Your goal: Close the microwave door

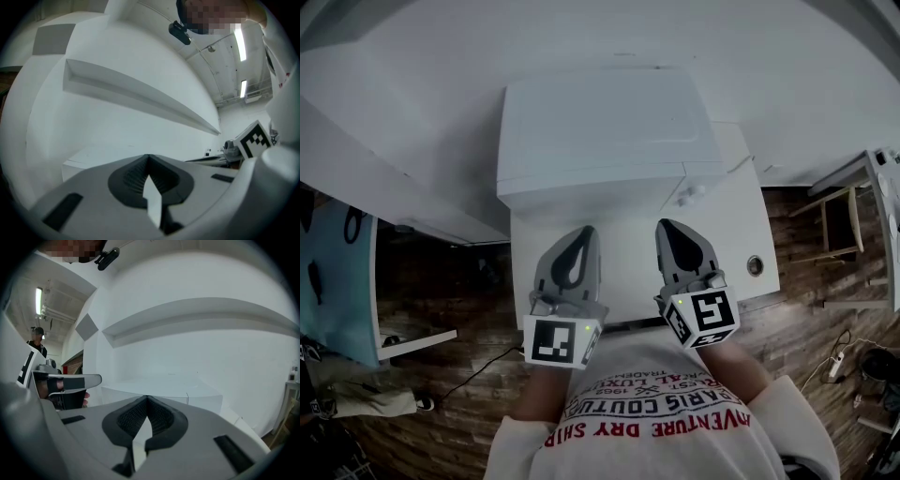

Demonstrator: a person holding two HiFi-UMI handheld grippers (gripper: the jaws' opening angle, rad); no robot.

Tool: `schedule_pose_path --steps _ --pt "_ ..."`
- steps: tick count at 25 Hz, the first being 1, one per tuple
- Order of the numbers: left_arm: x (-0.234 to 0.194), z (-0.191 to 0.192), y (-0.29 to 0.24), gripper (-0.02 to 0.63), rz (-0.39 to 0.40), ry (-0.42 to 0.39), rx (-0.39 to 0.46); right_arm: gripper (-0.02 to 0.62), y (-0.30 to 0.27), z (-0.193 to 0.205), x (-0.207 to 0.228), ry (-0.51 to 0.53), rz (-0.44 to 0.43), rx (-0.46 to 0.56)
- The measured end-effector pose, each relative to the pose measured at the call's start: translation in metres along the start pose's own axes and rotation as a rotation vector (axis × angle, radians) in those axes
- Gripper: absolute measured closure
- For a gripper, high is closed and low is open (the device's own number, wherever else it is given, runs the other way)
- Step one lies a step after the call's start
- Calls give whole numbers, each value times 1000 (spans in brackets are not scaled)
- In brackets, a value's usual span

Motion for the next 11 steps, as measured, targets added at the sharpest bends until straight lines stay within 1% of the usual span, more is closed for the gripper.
schedule_pose_path --steps 11 --pt "5 4 -6 601 0 -8 -28 583 2 -1 6 -12 -3 -2"
Point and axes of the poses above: the fingertips, and each gripper's own axes: y backward along the fingers, x to its right, z out of its underside, the point moved 7 cm from there along y, backward along the fingers, and after that the axes turned 2 degrees about -z, right-handed, at the moved point
